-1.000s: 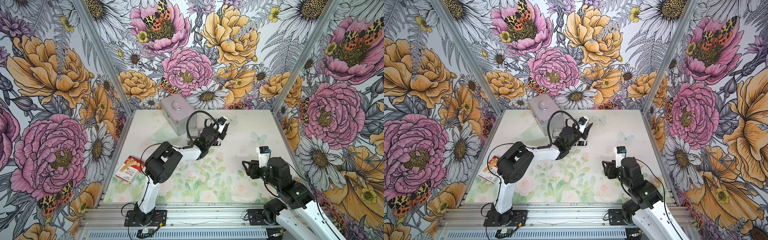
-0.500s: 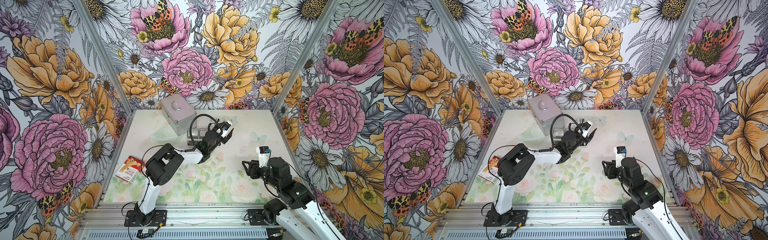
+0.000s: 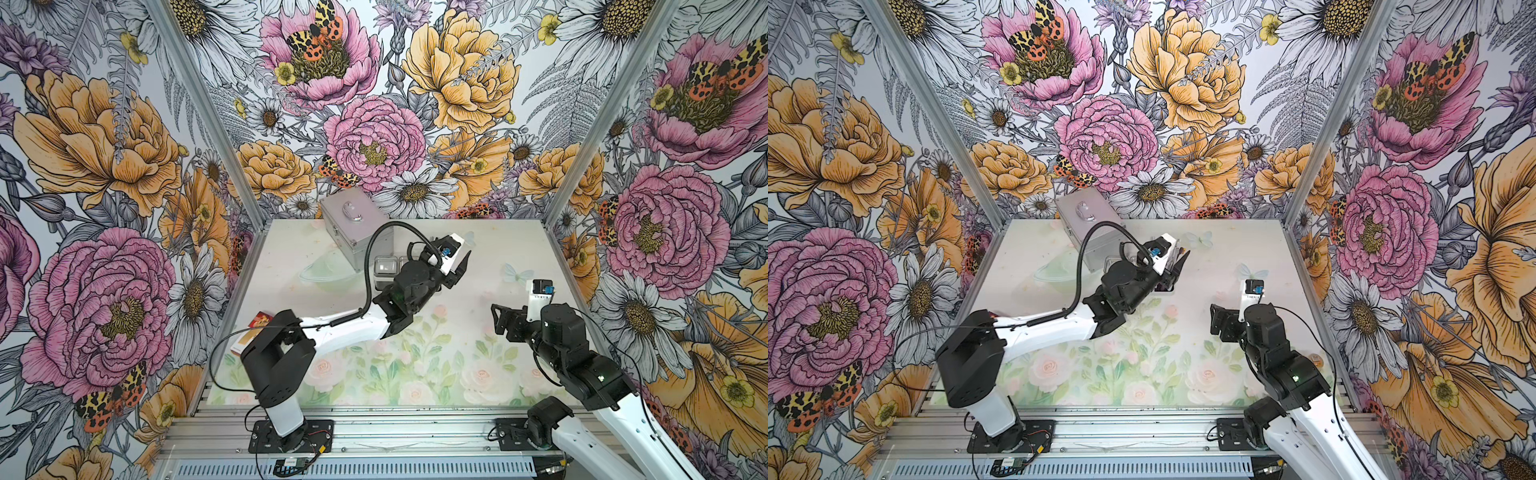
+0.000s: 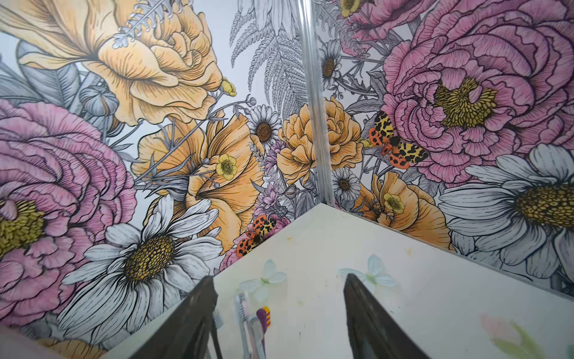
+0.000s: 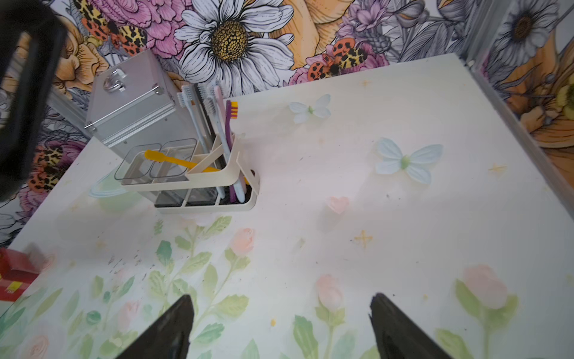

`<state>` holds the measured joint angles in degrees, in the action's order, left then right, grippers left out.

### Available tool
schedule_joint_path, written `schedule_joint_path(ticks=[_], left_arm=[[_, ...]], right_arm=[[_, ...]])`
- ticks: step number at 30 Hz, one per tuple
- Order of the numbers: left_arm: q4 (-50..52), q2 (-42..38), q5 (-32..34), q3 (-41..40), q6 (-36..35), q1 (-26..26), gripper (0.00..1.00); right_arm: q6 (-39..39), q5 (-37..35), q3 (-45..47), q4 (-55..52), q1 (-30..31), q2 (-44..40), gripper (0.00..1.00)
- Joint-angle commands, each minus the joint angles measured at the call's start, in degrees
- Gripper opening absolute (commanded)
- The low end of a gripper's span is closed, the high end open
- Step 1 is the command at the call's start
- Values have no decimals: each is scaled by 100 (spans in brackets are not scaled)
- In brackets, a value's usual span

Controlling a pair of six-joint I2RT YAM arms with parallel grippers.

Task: Place the toothbrush into the toothbrush holder
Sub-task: Reset both arms

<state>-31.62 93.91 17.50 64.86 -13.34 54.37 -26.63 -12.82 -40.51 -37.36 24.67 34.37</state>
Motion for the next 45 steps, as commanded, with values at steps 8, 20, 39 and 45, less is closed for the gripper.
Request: schedule_joint_path(ticks=[8, 20, 39, 45], left_arm=[[2153, -2564, 1502, -2179, 1290, -687, 67], [753, -3727, 1685, -4199, 780, -2835, 90], [-3468, -562, -275, -4996, 1534, -5421, 99], [-2779, -553, -347, -4643, 1519, -5424, 99]], right_arm=[[122, -1450, 111, 657, -41, 381, 97], [419, -2457, 1447, 3077, -112, 1252, 99], [2156, -1954, 1816, 7502, -1605, 4168, 100], [2090, -1272, 1502, 7954, -2024, 5079, 97]])
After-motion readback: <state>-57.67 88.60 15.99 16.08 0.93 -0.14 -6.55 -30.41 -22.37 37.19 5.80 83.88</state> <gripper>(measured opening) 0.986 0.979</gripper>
